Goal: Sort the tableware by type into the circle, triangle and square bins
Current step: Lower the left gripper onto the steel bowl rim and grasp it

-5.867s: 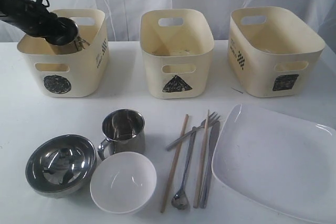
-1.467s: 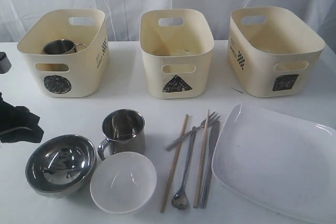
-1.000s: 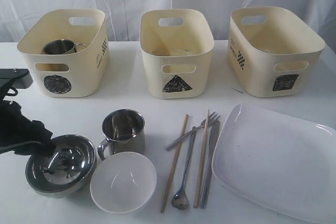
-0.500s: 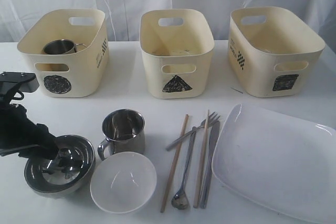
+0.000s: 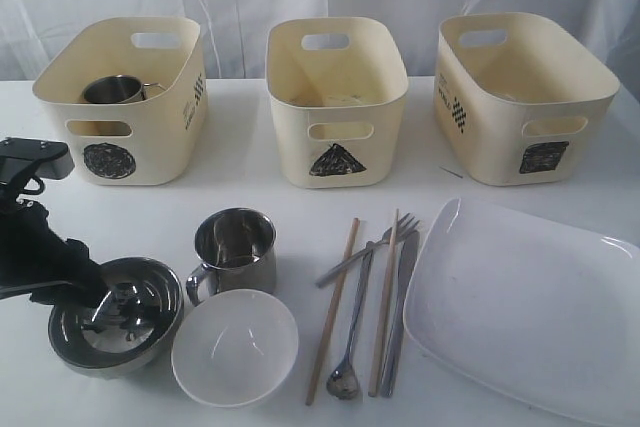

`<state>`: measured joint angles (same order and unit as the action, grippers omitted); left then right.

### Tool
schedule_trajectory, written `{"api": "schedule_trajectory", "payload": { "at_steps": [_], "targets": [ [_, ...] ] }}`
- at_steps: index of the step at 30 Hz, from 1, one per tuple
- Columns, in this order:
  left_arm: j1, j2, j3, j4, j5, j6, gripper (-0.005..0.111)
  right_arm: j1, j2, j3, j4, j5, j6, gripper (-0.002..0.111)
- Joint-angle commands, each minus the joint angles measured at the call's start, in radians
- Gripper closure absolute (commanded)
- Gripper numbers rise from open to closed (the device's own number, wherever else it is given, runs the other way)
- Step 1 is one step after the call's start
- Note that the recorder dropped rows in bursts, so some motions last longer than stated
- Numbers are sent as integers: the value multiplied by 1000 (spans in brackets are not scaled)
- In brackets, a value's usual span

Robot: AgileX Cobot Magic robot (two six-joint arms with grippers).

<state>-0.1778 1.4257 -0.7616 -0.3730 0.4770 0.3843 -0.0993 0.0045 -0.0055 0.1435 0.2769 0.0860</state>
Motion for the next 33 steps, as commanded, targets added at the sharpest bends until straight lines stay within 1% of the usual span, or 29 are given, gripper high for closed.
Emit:
{"api": "schedule_trajectory", "payload": {
  "at_steps": [1,11,21,33],
  "targets": [
    [-8,-1,6,6,16,5,48,3,-4,5,-3,-9,2,108],
    [-8,22,6,15,17,5,48,3,-4,5,-3,-9,2,108],
    [-8,22,6,-15,21,5,48,3,-4,5,-3,-9,2,108],
    [-8,32,6,-16,12,5,48,3,-4,5,-3,-9,2,108]
  ]
}}
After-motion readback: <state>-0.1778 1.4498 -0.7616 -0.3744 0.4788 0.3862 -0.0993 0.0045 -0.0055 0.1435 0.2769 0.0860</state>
